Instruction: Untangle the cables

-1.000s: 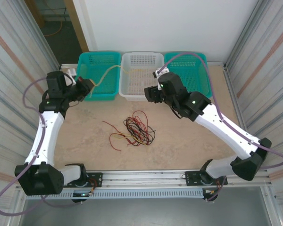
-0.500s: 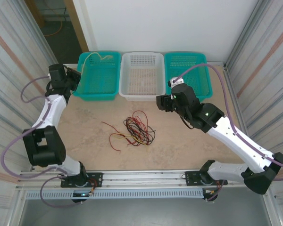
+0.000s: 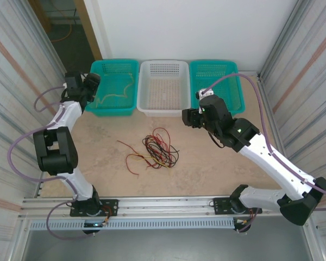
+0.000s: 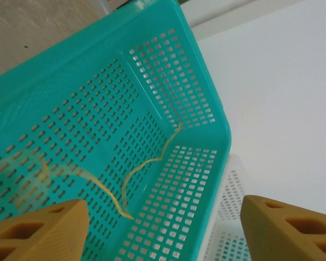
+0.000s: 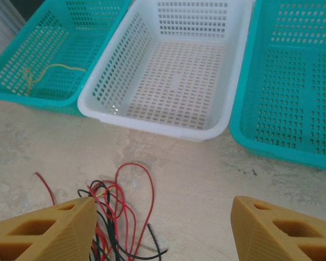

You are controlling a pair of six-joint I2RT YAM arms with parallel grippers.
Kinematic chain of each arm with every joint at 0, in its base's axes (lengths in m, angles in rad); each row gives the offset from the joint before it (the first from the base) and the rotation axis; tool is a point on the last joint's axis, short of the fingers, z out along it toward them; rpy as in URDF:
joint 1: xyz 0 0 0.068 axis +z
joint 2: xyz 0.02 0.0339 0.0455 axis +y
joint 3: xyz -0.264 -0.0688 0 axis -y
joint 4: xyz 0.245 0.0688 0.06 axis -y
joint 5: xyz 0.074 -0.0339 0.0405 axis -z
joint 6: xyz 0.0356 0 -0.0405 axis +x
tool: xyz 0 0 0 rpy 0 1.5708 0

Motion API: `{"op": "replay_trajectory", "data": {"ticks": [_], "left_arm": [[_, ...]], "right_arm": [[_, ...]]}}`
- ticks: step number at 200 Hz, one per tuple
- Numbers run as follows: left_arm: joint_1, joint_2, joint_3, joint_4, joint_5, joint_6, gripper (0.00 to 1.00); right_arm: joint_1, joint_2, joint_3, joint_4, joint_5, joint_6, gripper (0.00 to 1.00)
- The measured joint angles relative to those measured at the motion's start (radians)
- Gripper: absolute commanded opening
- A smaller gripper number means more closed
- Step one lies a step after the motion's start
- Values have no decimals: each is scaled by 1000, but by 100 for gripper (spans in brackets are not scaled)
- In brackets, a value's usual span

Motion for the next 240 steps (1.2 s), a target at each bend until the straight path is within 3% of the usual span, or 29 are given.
{"op": "replay_trajectory", "data": {"ticks": [57, 96, 125, 155, 199, 219, 240], "left_arm": [[-57, -118, 38, -148, -83, 150, 79], [-110, -371, -6, -261, -106, 272, 64], [-246, -543, -163, -341, -46, 423, 56], [-431, -573, -367, -493, -3, 542, 49], [-666, -579, -550, -655, 6, 541, 55], [-693, -579, -572, -677, 11, 494, 51], [-694, -575, -592, -684, 6, 444, 51]], "right_arm": [[0, 18, 0, 5, -27, 4, 65], [0, 55, -6, 13, -65, 45, 64], [2, 90, -72, 63, -132, 108, 63], [13, 181, -136, 91, -227, 184, 59], [65, 366, -157, 114, -324, 245, 52], [95, 423, -156, 117, -347, 259, 51], [145, 473, -124, 112, -372, 252, 41]]}}
